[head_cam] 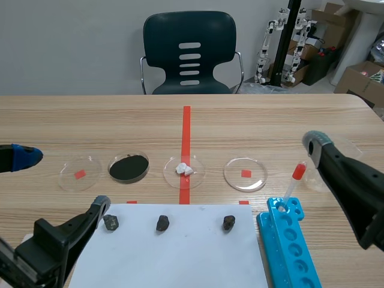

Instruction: Return to the home posture

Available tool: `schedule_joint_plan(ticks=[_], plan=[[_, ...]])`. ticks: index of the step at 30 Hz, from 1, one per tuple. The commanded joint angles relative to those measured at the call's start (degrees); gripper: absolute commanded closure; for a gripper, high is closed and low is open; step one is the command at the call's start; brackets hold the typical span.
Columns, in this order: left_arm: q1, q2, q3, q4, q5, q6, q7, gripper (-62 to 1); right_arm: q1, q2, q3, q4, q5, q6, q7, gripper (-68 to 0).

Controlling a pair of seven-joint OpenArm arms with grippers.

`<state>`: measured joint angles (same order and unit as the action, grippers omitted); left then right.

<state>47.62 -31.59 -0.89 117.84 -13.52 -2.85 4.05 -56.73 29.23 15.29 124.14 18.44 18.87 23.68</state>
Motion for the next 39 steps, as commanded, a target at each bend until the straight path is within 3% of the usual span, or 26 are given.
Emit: schedule_joint_plan(ticks=[1,7,9,13,16,39], plan=[[0.0,0.3,0.2,0.6,-0.4,0.1,-1.0,-62.3,0.0,0.1,0.0,1.3,0.7,-0.2,0.5,-67.9],[0.0,0.3,0.2,0.6,-0.4,0.1,-1.0,-62.3,0.0,0.1,-0.1,1.3,4.4,-1.9,-3.0,-67.9],[0.0,0.3,0.2,0.6,-0.4,0.1,-1.0,-62.3,0.0,0.1,-0.6,1.3,4.4,-2.0,-3.3,-67.9],[0.0,0.3,0.2,0.6,-0.4,0.1,-1.0,-62.3,0.1,0.1,-2.3,1.3,4.3,-4.5,-6.1,-67.9],[0.0,0.3,0.2,0.6,-0.4,0.1,-0.8,-62.3,0.1,0.1,-2.7,1.3,4.3,-4.5,-9.0,-67.9],[0.0,0.3,0.2,0.6,-0.4,0.1,0.1,-62.3,0.4,0.1,-2.7,1.3,4.1,-3.9,-7.9,-67.9]])
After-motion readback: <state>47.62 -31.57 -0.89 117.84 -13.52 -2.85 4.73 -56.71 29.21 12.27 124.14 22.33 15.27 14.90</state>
